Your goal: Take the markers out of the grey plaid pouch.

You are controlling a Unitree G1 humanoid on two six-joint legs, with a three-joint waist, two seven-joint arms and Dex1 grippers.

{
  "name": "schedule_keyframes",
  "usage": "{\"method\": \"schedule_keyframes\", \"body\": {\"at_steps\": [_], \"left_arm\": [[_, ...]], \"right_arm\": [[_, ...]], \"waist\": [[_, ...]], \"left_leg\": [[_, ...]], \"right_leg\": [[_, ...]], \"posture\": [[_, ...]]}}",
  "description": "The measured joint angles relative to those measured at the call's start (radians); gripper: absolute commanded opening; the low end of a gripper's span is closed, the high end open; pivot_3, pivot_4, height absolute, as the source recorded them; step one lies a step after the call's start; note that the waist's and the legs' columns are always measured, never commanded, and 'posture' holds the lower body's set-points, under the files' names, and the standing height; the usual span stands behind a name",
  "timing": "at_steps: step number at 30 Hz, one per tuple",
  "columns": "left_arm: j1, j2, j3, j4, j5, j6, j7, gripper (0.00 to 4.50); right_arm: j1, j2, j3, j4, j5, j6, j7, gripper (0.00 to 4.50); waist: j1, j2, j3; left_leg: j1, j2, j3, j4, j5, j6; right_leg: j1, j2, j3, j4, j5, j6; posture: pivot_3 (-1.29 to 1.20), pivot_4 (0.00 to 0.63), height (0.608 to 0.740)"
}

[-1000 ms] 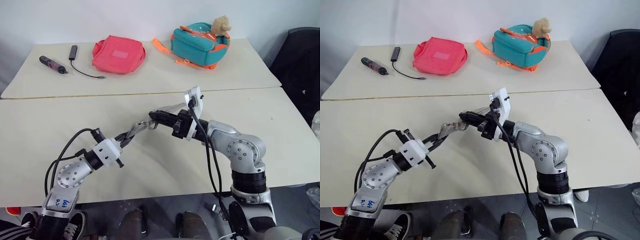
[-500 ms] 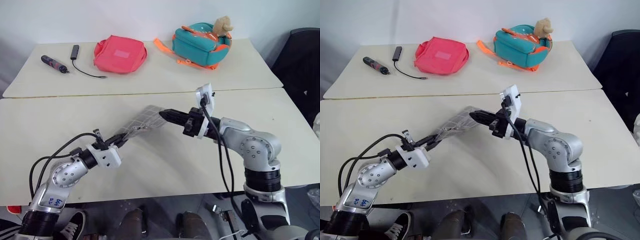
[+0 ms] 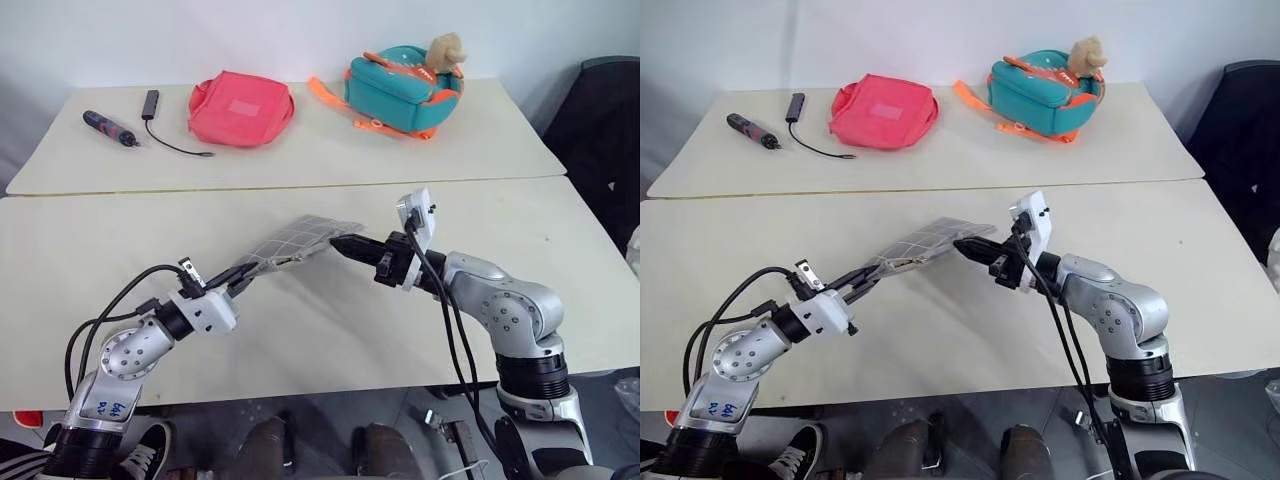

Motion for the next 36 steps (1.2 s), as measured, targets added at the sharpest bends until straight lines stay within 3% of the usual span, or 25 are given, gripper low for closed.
{"method": "schedule_keyframes", "body": {"at_steps": [21, 27, 34, 36], "left_arm": [[0.026, 0.006, 0.027, 0.002, 0.021, -0.036, 0.014, 0.0], [0.038, 0.0, 0.042, -0.005, -0.062, -0.02, -0.006, 0.0], [0.058, 0.006, 0.055, -0.011, -0.063, -0.029, -0.023, 0.0], [0.057, 0.006, 0.055, -0.011, -0.056, -0.032, -0.026, 0.0]], "right_arm": [[-0.047, -0.144, -0.068, 0.128, -0.023, -0.034, 0.079, 0.06], [-0.011, -0.14, -0.054, 0.114, -0.038, -0.039, 0.089, 0.06], [-0.029, -0.129, -0.055, 0.112, -0.048, -0.05, 0.088, 0.06], [-0.042, -0.129, -0.06, 0.112, -0.047, -0.05, 0.087, 0.55]], "waist": [[-0.001, 0.0, 0.0], [-0.001, 0.0, 0.0], [-0.001, 0.0, 0.0], [-0.001, 0.0, 0.0]], "left_leg": [[0.0, 0.001, 0.0, 0.0, 0.0, 0.0], [0.0, 0.001, 0.0, 0.0, 0.0, 0.0], [0.0, 0.001, 0.001, 0.001, 0.0, 0.0], [0.0, 0.001, 0.001, 0.001, 0.0, 0.0]], "right_leg": [[0.0, 0.0, 0.0, -0.001, 0.0, 0.0], [0.001, 0.0, 0.0, -0.001, 0.0, 0.0], [0.001, 0.0, 0.0, -0.001, 0.0, 0.0], [0.001, 0.0, 0.0, -0.001, 0.0, 0.0]], "posture": [[0.0, 0.15, 0.74], [0.0, 0.15, 0.74], [0.0, 0.15, 0.74], [0.0, 0.15, 0.74]]}}
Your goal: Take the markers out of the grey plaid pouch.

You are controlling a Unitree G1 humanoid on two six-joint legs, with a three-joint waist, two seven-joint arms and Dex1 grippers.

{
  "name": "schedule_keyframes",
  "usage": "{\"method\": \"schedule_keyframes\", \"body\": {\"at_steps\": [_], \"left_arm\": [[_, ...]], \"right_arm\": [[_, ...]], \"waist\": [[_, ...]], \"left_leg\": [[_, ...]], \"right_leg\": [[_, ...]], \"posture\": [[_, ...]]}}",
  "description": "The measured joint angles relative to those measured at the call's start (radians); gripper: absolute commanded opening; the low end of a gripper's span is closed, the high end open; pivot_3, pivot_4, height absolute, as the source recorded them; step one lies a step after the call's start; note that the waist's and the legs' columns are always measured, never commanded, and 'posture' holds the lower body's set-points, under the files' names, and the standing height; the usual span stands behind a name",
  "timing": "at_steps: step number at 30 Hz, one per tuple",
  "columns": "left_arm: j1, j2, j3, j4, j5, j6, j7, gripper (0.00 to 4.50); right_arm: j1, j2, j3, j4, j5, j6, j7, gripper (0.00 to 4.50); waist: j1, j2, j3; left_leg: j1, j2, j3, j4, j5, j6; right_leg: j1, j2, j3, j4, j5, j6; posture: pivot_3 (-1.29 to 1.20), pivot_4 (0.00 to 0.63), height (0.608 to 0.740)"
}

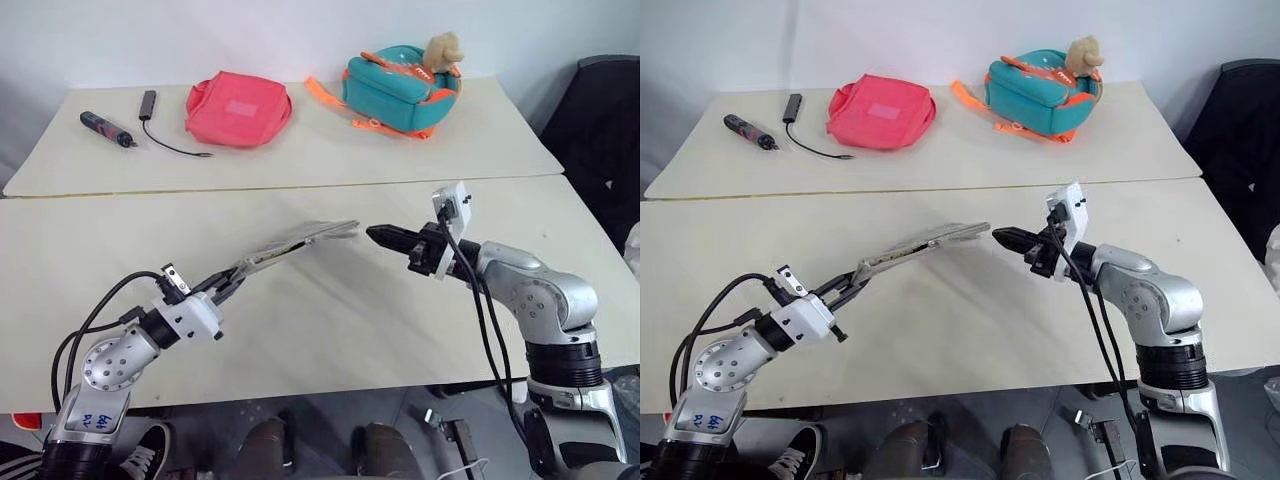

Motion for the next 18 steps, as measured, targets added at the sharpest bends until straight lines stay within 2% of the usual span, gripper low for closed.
{"method": "schedule_keyframes", "body": {"at_steps": [6, 12, 14, 18], "left_arm": [[-0.002, 0.0, -0.001, 0.0, 0.034, -0.008, -0.001, 0.0], [-0.016, 0.014, -0.001, 0.011, 0.055, -0.035, -0.006, 0.0], [-0.027, 0.014, -0.003, 0.013, 0.064, -0.043, -0.006, 0.0], [-0.034, 0.014, -0.011, 0.015, 0.084, -0.06, -0.006, 0.0]], "right_arm": [[0.002, -0.021, 0.003, -0.002, -0.027, -0.024, 0.02, 2.66], [0.018, -0.049, 0.006, -0.129, 0.063, 0.062, 0.069, 2.66], [-0.005, -0.025, 0.009, -0.165, 0.112, 0.136, 0.032, 2.66], [-0.075, -0.031, 0.084, -0.196, 0.089, 0.197, -0.029, 2.66]], "waist": [[0.001, 0.0, 0.0], [0.001, 0.0, 0.0], [-0.001, 0.0, 0.0], [-0.001, 0.0, 0.0]], "left_leg": [[0.0, 0.0, 0.0, 0.0, 0.0, 0.0], [0.0, 0.001, 0.0, 0.0, -0.001, 0.001], [0.0, 0.001, 0.0, 0.0, -0.001, 0.001], [0.0, 0.002, 0.0, 0.0, -0.004, -0.004]], "right_leg": [[0.0, 0.0, 0.0, -0.001, 0.0, 0.0], [0.0, 0.0, 0.0, -0.002, 0.0, 0.0], [0.0, 0.0, 0.0, -0.002, 0.0, -0.001], [-0.001, 0.0, 0.0, -0.002, 0.0, -0.001]], "posture": [[0.0, 0.15, 0.74], [0.0, 0.15, 0.74], [0.0, 0.15, 0.74], [0.0, 0.15, 0.74]]}}
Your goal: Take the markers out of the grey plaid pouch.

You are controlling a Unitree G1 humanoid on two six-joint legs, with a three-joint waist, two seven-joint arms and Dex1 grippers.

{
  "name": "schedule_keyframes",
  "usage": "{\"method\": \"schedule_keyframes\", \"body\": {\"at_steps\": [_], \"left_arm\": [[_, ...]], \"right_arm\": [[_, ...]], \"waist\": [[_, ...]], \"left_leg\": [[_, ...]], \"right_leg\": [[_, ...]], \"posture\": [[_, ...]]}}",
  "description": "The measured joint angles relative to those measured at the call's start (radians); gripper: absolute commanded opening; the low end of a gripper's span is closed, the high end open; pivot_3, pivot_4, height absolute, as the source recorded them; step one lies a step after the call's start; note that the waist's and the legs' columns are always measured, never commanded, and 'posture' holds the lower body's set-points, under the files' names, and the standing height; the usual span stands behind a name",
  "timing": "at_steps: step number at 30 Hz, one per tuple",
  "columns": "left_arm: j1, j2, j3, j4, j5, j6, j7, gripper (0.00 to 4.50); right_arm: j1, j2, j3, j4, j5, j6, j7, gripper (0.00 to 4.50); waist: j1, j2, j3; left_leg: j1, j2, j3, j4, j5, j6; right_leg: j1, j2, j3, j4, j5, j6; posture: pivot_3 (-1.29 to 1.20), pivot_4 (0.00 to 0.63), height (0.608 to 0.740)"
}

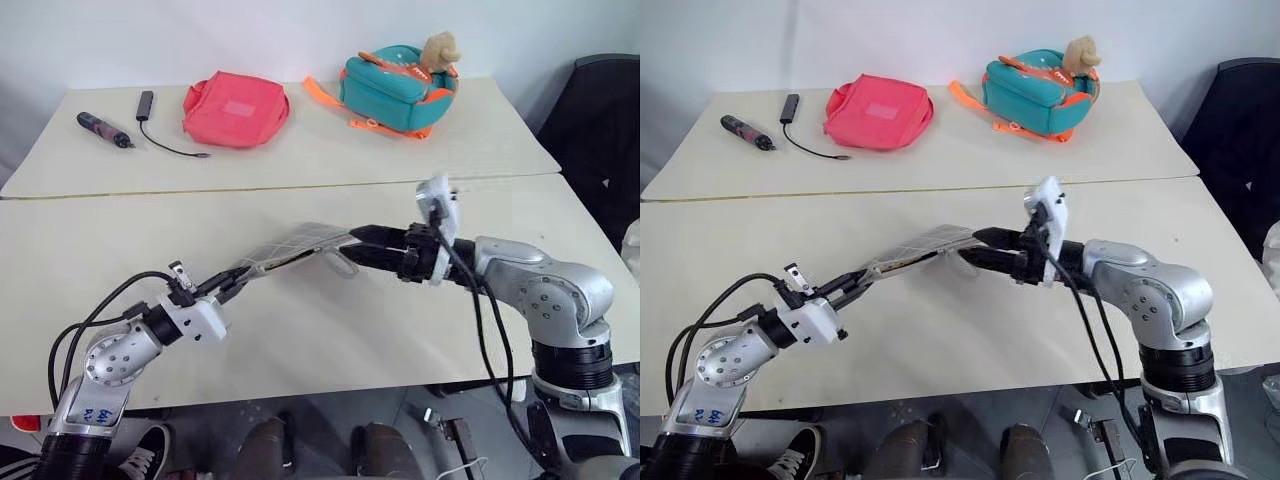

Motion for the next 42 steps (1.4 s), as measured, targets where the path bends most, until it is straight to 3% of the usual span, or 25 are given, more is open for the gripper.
{"method": "schedule_keyframes", "body": {"at_steps": [7, 30, 33, 38, 39, 42], "left_arm": [[0.0, -0.001, -0.022, 0.008, 0.036, -0.026, 0.004, 0.0], [-0.002, -0.001, -0.026, 0.011, 0.053, -0.027, 0.026, 0.0], [-0.002, -0.001, -0.027, 0.011, 0.056, -0.027, 0.026, 0.0], [-0.002, -0.001, -0.028, 0.01, 0.061, -0.027, 0.026, 0.0], [-0.002, -0.001, -0.028, 0.01, 0.061, -0.027, 0.026, 0.0], [-0.001, -0.001, -0.028, 0.01, 0.063, -0.027, 0.026, 0.0]], "right_arm": [[-0.033, -0.031, 0.088, -0.018, -0.05, 0.046, -0.019, 2.66], [0.026, -0.039, 0.112, -0.033, -0.048, 0.127, -0.007, 2.66], [0.026, -0.02, 0.108, -0.033, -0.045, 0.128, -0.019, 2.03], [0.023, -0.017, 0.08, -0.032, -0.033, 0.13, -0.021, 0.25], [0.022, -0.017, 0.076, -0.032, -0.03, 0.13, -0.02, 0.05], [0.022, -0.017, 0.076, -0.032, -0.026, 0.13, -0.014, 0.05]], "waist": [[0.003, 0.0, 0.0], [0.001, 0.0, 0.0], [0.001, 0.0, 0.0], [0.001, 0.0, 0.0], [0.001, 0.0, 0.0], [0.001, 0.0, 0.0]], "left_leg": [[-0.001, 0.0, 0.0, 0.0, 0.002, 0.002], [-0.001, 0.0, 0.0, 0.0, 0.002, 0.003], [-0.001, 0.0, 0.0, 0.0, 0.002, 0.003], [-0.001, 0.0, 0.0, 0.0, 0.002, 0.003], [-0.001, 0.0, 0.0, 0.0, 0.002, 0.003], [-0.001, 0.0, 0.0, 0.0, 0.002, 0.003]], "right_leg": [[0.0, 0.0, -0.001, -0.002, 0.0, 0.0], [0.001, 0.001, -0.001, -0.003, 0.001, 0.001], [0.001, 0.0, -0.001, -0.003, 0.001, 0.001], [0.001, 0.001, -0.001, -0.003, 0.001, 0.001], [0.001, 0.001, -0.001, -0.003, 0.001, 0.001], [0.001, 0.001, -0.001, -0.003, 0.001, 0.001]], "posture": [[0.0, 0.15, 0.74], [0.0, 0.15, 0.74], [0.0, 0.15, 0.74], [0.0, 0.15, 0.74], [0.0, 0.15, 0.74], [0.0, 0.15, 0.74]]}}
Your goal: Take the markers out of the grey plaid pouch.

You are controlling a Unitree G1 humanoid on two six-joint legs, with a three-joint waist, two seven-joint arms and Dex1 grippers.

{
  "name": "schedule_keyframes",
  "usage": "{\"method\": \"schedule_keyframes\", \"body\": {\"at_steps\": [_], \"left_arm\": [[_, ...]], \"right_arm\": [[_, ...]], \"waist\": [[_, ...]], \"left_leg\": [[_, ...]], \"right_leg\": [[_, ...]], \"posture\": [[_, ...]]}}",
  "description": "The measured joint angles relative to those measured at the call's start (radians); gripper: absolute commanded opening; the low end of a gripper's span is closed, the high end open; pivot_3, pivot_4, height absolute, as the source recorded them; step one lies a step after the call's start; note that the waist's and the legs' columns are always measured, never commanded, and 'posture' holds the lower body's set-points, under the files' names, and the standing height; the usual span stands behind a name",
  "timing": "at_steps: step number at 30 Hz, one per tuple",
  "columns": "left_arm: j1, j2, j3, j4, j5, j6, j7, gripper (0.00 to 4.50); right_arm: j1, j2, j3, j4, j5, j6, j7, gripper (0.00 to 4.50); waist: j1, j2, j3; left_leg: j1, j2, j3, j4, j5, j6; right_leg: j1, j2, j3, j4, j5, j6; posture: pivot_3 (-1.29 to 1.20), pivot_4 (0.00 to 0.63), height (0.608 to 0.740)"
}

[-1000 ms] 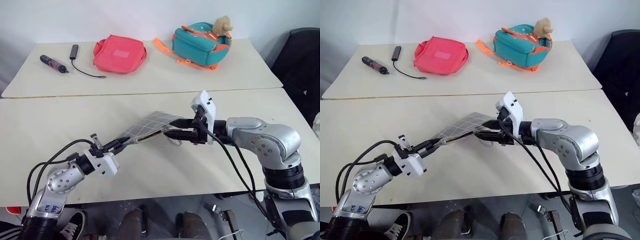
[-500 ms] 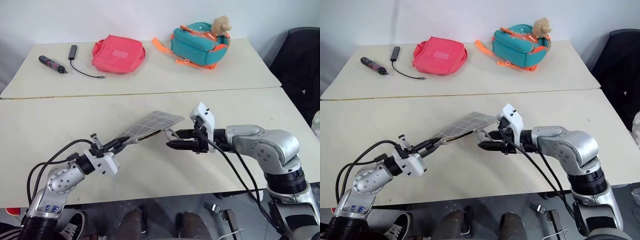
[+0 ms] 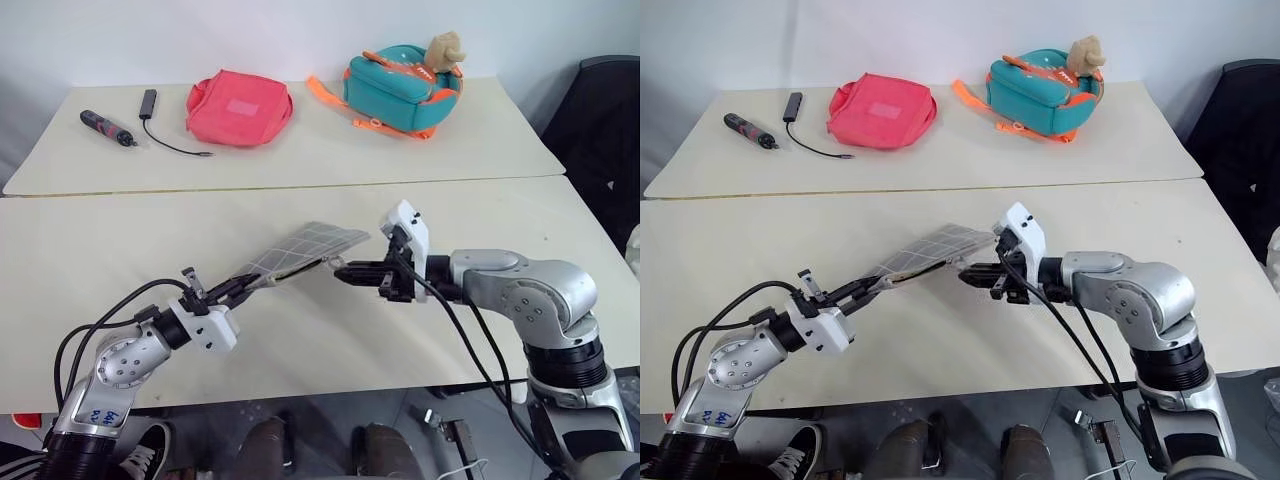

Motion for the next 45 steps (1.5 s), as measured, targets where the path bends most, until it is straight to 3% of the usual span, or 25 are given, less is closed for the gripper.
{"method": "schedule_keyframes", "body": {"at_steps": [26, 38, 41, 45], "left_arm": [[0.001, -0.003, -0.036, -0.015, 0.012, -0.009, 0.0, 0.0], [0.037, 0.018, -0.033, -0.02, -0.018, -0.024, -0.022, 0.0], [0.059, 0.024, -0.025, -0.021, -0.026, -0.036, -0.022, 0.0], [0.075, 0.036, -0.021, -0.021, -0.026, -0.048, -0.022, 0.0]], "right_arm": [[0.022, 0.018, 0.036, -0.127, 0.096, -0.03, 0.061, 0.05], [-0.002, -0.075, 0.035, 0.046, -0.033, -0.147, 0.128, 0.05], [-0.023, -0.163, 0.033, 0.242, -0.177, -0.268, 0.151, 0.05], [-0.025, -0.163, 0.032, 0.316, -0.211, -0.315, 0.17, 0.05]], "waist": [[0.0, 0.0, 0.0], [0.0, 0.0, 0.0], [0.001, 0.0, 0.0], [-0.002, 0.0, 0.0]], "left_leg": [[0.0, 0.0, 0.0, 0.001, -0.001, 0.0], [0.0, 0.0, 0.0, 0.001, 0.0, 0.0], [0.0, 0.0, 0.001, 0.003, -0.001, 0.0], [0.0, 0.001, 0.002, 0.002, 0.0, 0.0]], "right_leg": [[0.0, 0.0, 0.0, 0.0, 0.0, 0.0], [0.0, 0.0, 0.0, 0.0, 0.0, 0.0], [0.001, 0.0, 0.0, -0.001, 0.001, 0.001], [0.001, 0.0, -0.001, -0.001, 0.001, 0.001]], "posture": [[0.0, 0.15, 0.74], [0.0, 0.15, 0.74], [0.0, 0.15, 0.74], [0.0, 0.15, 0.74]]}}
